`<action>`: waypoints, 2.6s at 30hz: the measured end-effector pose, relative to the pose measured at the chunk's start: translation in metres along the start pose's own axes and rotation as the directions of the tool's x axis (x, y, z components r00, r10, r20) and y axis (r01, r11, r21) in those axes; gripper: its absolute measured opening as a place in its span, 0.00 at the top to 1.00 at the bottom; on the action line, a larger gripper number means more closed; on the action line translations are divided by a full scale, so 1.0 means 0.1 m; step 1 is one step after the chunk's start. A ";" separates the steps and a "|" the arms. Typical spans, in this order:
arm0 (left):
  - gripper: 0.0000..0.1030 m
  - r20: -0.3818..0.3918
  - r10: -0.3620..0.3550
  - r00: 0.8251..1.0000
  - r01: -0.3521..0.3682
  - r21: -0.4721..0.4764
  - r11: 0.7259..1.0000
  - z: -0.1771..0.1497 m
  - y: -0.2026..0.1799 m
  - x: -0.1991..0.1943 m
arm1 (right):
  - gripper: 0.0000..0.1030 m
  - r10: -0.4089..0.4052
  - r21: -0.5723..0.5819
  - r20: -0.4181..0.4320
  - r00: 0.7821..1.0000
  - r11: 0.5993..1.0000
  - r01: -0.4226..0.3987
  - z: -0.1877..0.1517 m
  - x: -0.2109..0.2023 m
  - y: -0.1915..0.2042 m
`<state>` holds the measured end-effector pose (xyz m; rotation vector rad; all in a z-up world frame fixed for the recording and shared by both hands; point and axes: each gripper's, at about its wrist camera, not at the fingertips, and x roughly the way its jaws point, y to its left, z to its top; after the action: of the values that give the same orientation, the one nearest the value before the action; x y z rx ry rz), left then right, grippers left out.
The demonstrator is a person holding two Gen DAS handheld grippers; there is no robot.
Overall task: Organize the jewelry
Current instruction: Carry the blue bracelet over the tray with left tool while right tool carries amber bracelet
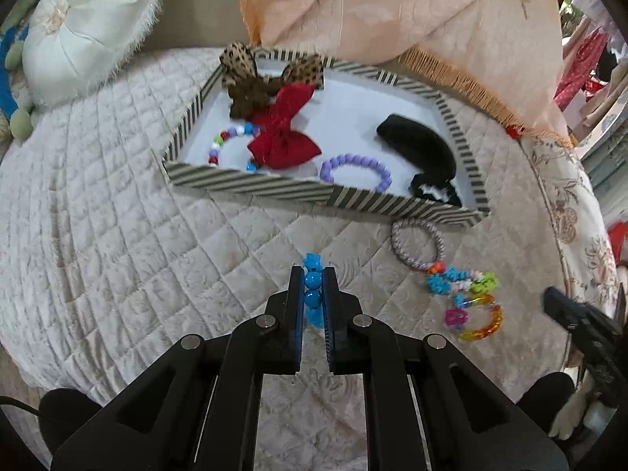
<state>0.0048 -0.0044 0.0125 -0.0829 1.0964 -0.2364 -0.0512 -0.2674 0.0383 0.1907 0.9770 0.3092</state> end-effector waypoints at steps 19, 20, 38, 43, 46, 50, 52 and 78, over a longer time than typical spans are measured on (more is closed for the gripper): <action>0.93 0.031 -0.010 0.999 0.010 0.015 1.000 0.12 -0.02 -0.29 | 0.92 -0.017 -0.042 -0.005 1.000 0.999 0.017 0.02 0.10 -0.06; 0.93 0.035 -0.011 0.999 0.010 0.016 1.000 0.15 -0.03 -0.31 | 0.92 -0.010 -0.047 0.003 1.000 0.999 0.010 0.06 0.06 -0.03; 0.93 0.109 0.068 0.992 -0.077 0.079 0.994 0.83 -0.28 -0.28 | 0.92 0.000 -0.172 0.106 0.994 0.985 0.019 0.97 -0.08 0.34; 0.93 0.114 0.095 0.989 -0.107 0.101 0.989 0.99 -0.36 -0.13 | 0.92 -0.017 -0.185 0.100 0.995 0.982 0.035 1.19 0.09 0.34; 0.93 0.106 0.101 0.989 -0.113 0.105 0.988 1.08 -0.38 -0.01 | 0.92 -0.026 -0.187 0.092 0.995 0.981 0.043 1.33 0.20 0.32; 0.93 0.090 0.103 0.991 -0.111 0.096 0.989 1.18 -0.39 0.17 | 0.92 -0.037 -0.189 0.084 0.996 0.981 0.053 1.50 0.38 0.29; 0.93 0.082 0.101 0.991 -0.108 0.090 0.990 1.23 -0.40 0.26 | 0.92 -0.045 -0.191 0.079 0.996 0.980 0.059 1.59 0.47 0.28; 0.93 -0.026 0.111 0.994 -0.110 0.007 0.994 1.48 -0.05 1.15 | 0.92 -0.106 -0.017 -0.008 0.994 0.994 0.106 2.24 1.89 -0.28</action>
<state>0.1859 -0.0434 -0.0190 -0.0137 1.1229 -0.1417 0.2393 -0.2338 0.0049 0.1221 0.9892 0.2207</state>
